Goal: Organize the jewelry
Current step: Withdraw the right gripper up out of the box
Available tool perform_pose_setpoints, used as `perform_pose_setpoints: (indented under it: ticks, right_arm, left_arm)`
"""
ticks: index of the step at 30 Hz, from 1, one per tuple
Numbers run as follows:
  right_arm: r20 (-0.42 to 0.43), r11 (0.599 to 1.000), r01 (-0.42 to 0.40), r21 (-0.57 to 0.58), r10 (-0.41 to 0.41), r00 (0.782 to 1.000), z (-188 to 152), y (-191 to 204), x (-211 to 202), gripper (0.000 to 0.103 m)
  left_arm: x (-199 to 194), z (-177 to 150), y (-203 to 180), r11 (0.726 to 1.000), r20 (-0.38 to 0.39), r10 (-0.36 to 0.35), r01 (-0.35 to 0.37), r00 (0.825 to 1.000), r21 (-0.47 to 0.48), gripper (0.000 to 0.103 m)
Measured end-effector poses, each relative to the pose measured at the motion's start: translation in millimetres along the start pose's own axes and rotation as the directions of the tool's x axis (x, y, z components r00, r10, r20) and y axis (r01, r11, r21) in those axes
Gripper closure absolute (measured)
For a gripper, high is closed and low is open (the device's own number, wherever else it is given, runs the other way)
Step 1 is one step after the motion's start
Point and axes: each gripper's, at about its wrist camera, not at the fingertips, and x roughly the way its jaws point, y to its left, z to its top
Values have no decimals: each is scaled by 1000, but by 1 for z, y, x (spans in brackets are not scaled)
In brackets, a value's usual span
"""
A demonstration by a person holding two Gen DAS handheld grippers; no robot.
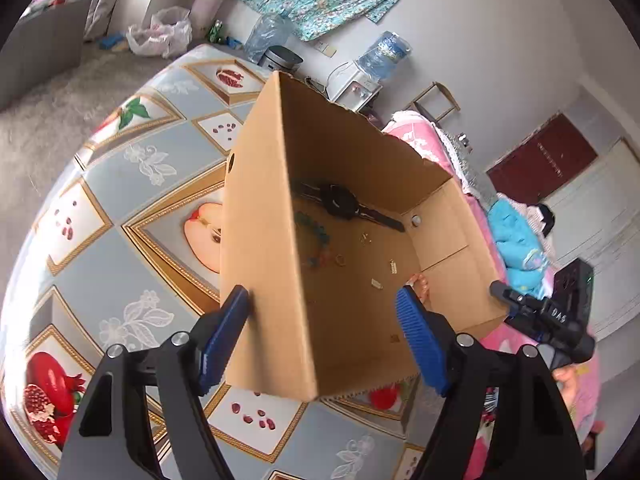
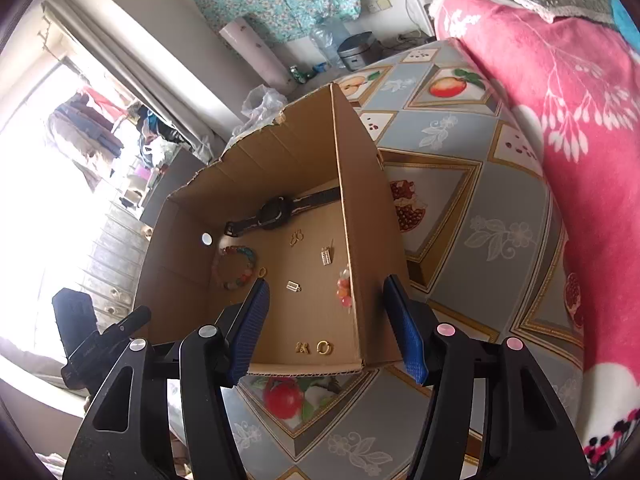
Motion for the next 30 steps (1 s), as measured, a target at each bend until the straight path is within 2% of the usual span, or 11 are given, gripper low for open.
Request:
perform_pose_setpoints:
  ticks: [6,17,26,27,29,30]
  right_arm:
    - [-1,1000,15,-13,-15,1000,-8,4,-5,46]
    - [46,999,44,10,-44,998,-69,-3,-37,46]
    - [91,998,58,29,-61,994,-97,-2,-51,46]
    - [94,998,62,29,-64,994,-98,-3,-51,46]
    - [104,996,70,51,-75,992,-98,-5,-53,45]
    - [117,995,82,53,-88,989,-99,-4,-56,45]
  left_arm:
    - [-9,-15,-13,999,0,40,-40,999,28,30]
    - [-35,-58,-22,999,-35,21,-20,999,45,30]
    - [-51,-86,-27,995,-15,33,-31,999,90,30]
    - [-52,-87,-28,994,-7,42,-41,999,103,28]
    - [-57,-90,-34,978,45,147,-152,988,144,28]
    - [-62,-92,-40,962,86,199,-211,976,174,28]
